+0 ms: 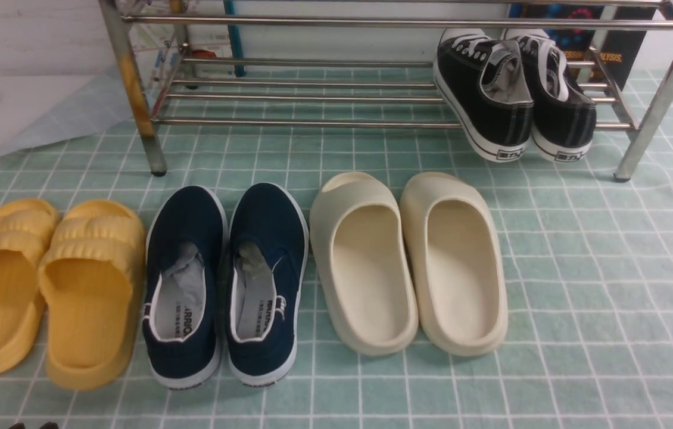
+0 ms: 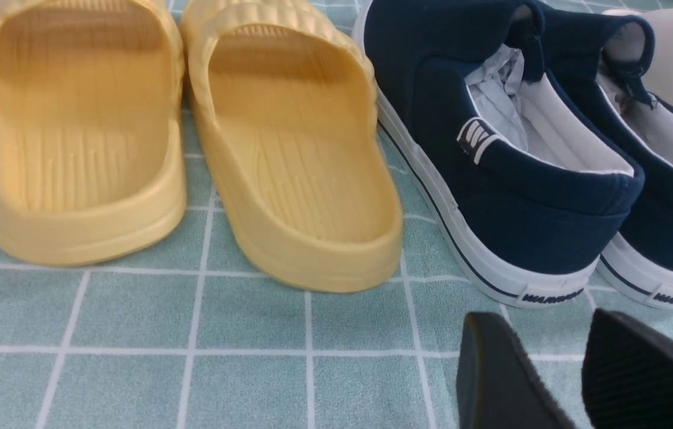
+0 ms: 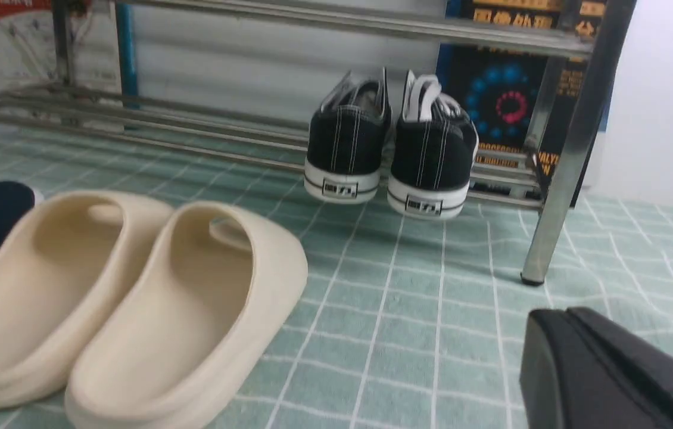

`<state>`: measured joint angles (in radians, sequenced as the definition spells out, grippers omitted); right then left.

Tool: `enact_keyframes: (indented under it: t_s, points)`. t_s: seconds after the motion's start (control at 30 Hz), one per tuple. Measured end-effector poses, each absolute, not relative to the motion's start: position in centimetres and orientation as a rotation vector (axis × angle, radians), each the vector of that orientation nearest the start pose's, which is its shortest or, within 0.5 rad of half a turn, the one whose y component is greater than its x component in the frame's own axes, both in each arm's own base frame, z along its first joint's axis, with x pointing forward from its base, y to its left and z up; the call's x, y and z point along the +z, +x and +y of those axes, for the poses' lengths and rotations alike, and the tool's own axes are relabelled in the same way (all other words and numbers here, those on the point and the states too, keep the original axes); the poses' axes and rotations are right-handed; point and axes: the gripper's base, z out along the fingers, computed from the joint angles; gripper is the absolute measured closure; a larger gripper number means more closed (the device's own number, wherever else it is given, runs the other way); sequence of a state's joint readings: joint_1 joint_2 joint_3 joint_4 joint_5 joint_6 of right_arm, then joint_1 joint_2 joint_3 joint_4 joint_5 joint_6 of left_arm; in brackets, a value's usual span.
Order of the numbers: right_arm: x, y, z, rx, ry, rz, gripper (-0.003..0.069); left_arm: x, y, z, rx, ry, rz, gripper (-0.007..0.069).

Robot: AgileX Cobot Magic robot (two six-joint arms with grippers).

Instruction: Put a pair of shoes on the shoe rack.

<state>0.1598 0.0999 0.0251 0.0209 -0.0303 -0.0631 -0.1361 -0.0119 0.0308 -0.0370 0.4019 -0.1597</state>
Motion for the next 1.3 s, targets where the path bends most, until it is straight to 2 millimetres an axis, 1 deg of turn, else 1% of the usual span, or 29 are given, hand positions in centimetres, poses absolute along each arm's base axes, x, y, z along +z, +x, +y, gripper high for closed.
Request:
enact_keyframes:
  t_s: [0.13, 0.27, 0.33, 0.4, 0.43, 0.63, 0.83, 1.3]
  points:
    - [19.4, 6.4, 1.0, 0.091, -0.167, 1.649, 0.0655, 16.7, 5.1, -0.8, -0.237, -0.045, 1.911, 0.0386]
    - [19.0, 6.1, 0.9, 0.080, -0.160, 1.684, 0.0653, 16.7, 5.1, -0.8, -0.237, -0.045, 1.911, 0.0386]
    - [18.9, 5.7, 0.6, 0.050, -0.106, 1.678, 0.0650, 16.7, 5.1, -0.8, -0.237, -0.045, 1.911, 0.0386]
    - [18.7, 5.6, 0.4, 0.051, -0.058, 1.702, 0.0650, 16.7, 5.1, -0.8, -0.237, -0.045, 1.911, 0.0386]
    - [18.4, 5.6, 0.3, 0.056, -0.003, 1.730, 0.0650, 16.7, 5.1, -0.8, -0.237, -0.045, 1.911, 0.0386]
    - [17.5, 5.4, 0.0, 0.049, 0.105, 1.825, 0.0650, 16.7, 5.1, -0.8, -0.237, -0.045, 1.911, 0.0386]
    - [17.4, 5.3, 0.1, 0.055, 0.113, 1.864, 0.0650, 16.7, 5.1, -0.8, -0.237, -0.045, 1.911, 0.0386]
    - [17.4, 5.2, 0.1, 0.055, 0.113, 1.871, 0.0643, 16.7, 5.1, -0.8, -0.237, -0.045, 1.911, 0.0386]
